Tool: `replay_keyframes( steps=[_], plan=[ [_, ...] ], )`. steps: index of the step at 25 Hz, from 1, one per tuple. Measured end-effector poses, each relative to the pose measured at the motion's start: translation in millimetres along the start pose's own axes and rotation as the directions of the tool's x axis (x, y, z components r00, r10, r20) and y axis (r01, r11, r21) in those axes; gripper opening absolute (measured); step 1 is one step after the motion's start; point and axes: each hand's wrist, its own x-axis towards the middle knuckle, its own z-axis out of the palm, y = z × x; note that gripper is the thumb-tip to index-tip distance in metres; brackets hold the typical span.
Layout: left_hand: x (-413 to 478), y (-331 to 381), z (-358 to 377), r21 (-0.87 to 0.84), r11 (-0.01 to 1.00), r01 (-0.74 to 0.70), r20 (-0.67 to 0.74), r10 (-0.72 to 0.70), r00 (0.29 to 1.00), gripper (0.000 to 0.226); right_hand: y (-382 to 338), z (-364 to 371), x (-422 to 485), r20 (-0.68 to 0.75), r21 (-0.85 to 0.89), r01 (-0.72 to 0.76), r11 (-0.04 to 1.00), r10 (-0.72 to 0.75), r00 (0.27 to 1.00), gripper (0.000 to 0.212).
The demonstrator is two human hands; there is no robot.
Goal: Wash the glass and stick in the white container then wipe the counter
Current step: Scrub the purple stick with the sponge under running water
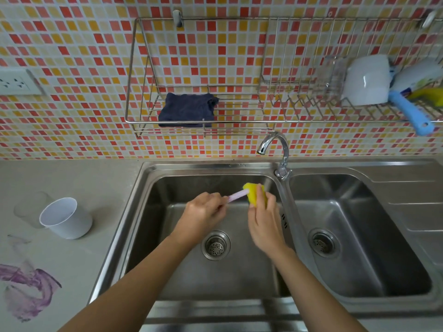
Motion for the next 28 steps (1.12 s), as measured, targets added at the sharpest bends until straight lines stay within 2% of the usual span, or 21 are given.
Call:
replay_keyframes(
  steps=[1,2,3,4,6,7,8,10,11,12,13,14,16,17,19,20,23,24,25,27,28],
  plan=[
    [3.1,5.3,0.1,-0.124,0.961,0.247,-0.015,-0.251,0.968,0.011,1.5,1.5,-0.7,-0.02,0.023,0.007,1.0,-0.006,1.0,0.059],
    [6.2,9.4,0.7,-0.239,0.849,0.471,0.026,-0.479,0.877,0.009,2.7,1.8,-1.1,-0.047,0.042,0.001,0.999,0.001,0.999,0.061],
    [8.0,11.6,2.0,-0.303,0.727,0.615,0.089,-0.622,0.778,0.006,6.2,2.6,0.0,-0.088,0.06,-0.025,0.998,0.03,0.996,0.062],
    [9.4,12.8,4.2,-0.317,0.645,0.696,0.128,-0.698,0.705,0.007,10.5,1.8,2.3,-0.126,0.089,-0.072,0.993,0.082,0.989,0.064],
    [13.2,14.7,10.6,-0.373,0.476,0.796,0.217,-0.789,0.574,0.014,16.3,0.5,6.7,-0.165,0.157,-0.087,0.984,0.113,0.98,0.066],
    [17.3,15.3,16.1,-0.45,0.331,0.829,0.287,-0.826,0.486,0.016,16.1,1.5,6.9,-0.159,0.146,-0.023,0.989,0.046,0.986,0.066],
    [21.2,17.0,21.9,-0.54,0.137,0.83,0.383,-0.838,0.388,0.018,13.3,2.3,6.0,-0.132,0.101,0.064,0.993,-0.05,0.99,0.064],
    [29.6,22.6,32.6,-0.605,-0.271,0.748,0.617,-0.754,0.226,0.018,14.8,6.7,6.8,-0.079,-0.014,0.197,0.98,-0.198,0.977,0.061],
    [33.7,25.5,35.8,-0.574,-0.393,0.718,0.697,-0.695,0.177,0.018,21.2,9.1,11.0,-0.072,-0.037,0.178,0.983,-0.18,0.981,0.06],
    [36.9,27.4,38.2,-0.541,-0.456,0.707,0.741,-0.656,0.144,0.018,25.9,9.7,16.6,-0.087,-0.019,0.092,0.996,-0.093,0.992,0.06],
    [39.8,27.0,40.5,-0.527,-0.488,0.696,0.759,-0.639,0.126,0.018,29.5,10.3,21.2,-0.106,-0.012,0.032,0.999,-0.033,0.994,0.061],
    [42.8,25.7,42.1,-0.523,-0.504,0.687,0.763,-0.637,0.113,0.018,30.3,10.2,23.0,-0.101,-0.002,0.041,0.999,-0.041,0.994,0.061],
    [47.2,22.4,45.5,-0.517,-0.532,0.671,0.766,-0.637,0.085,0.018,33.4,14.0,21.5,-0.056,-0.044,0.174,0.984,-0.177,0.983,0.06],
    [49.3,21.8,47.4,-0.508,-0.545,0.667,0.772,-0.631,0.073,0.017,36.3,15.3,22.2,-0.055,-0.054,0.193,0.98,-0.196,0.979,0.061],
    [53.4,22.3,50.5,-0.49,-0.558,0.67,0.783,-0.619,0.057,0.016,39.8,14.9,29.4,-0.083,0.012,0.072,0.997,-0.071,0.994,0.061],
    [54.7,22.0,52.3,-0.489,-0.56,0.669,0.784,-0.619,0.056,0.016,40.7,14.9,31.5,-0.076,0.039,0.059,0.997,-0.056,0.996,0.061],
    [54.8,17.3,56.7,-0.492,-0.553,0.672,0.768,-0.64,0.036,0.018,46.3,24.0,32.1,0.002,0.033,0.23,0.973,-0.23,0.973,0.063],
    [52.7,15.8,57.1,-0.491,-0.548,0.677,0.76,-0.65,0.026,0.018,49.5,23.7,36.5,0.019,0.117,0.138,0.984,-0.141,0.99,0.066],
    [49.9,13.9,56.9,-0.495,-0.532,0.687,0.746,-0.666,0.022,0.017,56.0,24.4,43.5,0.027,0.219,-0.031,0.975,0.025,0.999,0.07],
    [42.9,9.7,54.4,-0.515,-0.465,0.72,0.695,-0.718,0.034,0.011,76.8,20.8,62.7,0.056,0.382,-0.335,0.861,0.34,0.939,0.071],
    [39.4,8.2,52.5,-0.524,-0.426,0.738,0.668,-0.742,0.046,0.008,87.5,15.9,73.3,0.055,0.39,-0.403,0.828,0.417,0.907,0.066]
  ],
)
